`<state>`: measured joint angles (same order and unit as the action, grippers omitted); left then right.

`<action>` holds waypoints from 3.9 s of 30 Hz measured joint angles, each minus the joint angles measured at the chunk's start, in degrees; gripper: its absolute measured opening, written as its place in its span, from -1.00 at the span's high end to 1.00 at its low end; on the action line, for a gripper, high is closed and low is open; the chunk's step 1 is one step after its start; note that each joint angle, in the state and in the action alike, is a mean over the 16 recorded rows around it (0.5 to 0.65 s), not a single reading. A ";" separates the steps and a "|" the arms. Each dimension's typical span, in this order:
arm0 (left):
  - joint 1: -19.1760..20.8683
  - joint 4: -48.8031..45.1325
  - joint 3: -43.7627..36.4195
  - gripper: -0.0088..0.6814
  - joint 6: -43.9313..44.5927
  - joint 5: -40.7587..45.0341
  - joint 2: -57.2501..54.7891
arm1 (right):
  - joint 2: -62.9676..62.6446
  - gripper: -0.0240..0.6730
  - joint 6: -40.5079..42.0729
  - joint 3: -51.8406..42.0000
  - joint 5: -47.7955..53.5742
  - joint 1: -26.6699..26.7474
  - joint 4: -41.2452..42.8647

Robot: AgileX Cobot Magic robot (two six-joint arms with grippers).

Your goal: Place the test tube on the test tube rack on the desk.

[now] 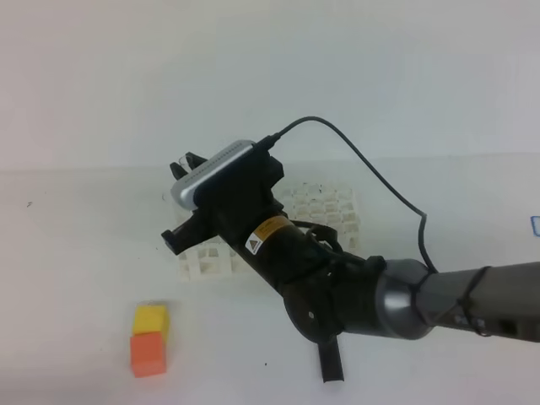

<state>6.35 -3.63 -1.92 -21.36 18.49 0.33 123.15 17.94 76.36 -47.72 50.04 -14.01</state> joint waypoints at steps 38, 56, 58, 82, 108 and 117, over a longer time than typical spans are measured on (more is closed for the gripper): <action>0.06 0.00 0.00 0.98 0.00 0.00 0.06 | -35.62 0.85 16.94 0.16 46.75 -0.27 3.15; 0.06 0.00 0.00 0.98 0.00 0.00 0.06 | -52.12 0.93 19.34 0.16 63.40 -1.08 5.47; 0.07 0.00 0.00 0.98 0.00 0.00 0.06 | -52.17 0.93 18.91 0.11 62.69 -1.94 5.53; 0.06 0.05 0.33 0.98 0.00 0.00 0.00 | -87.22 0.94 10.28 -29.74 69.23 -42.64 1.00; 0.09 0.13 1.12 0.98 0.00 0.00 -0.01 | -120.55 0.94 -11.29 -74.24 61.30 -51.02 10.47; 1.36 -0.14 1.12 0.98 0.00 0.00 -0.01 | -123.78 0.94 -19.35 -77.78 65.26 -51.04 18.19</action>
<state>7.72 -3.77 -0.80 -21.36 18.49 0.32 -0.63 -1.41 -1.42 17.53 -1.00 4.18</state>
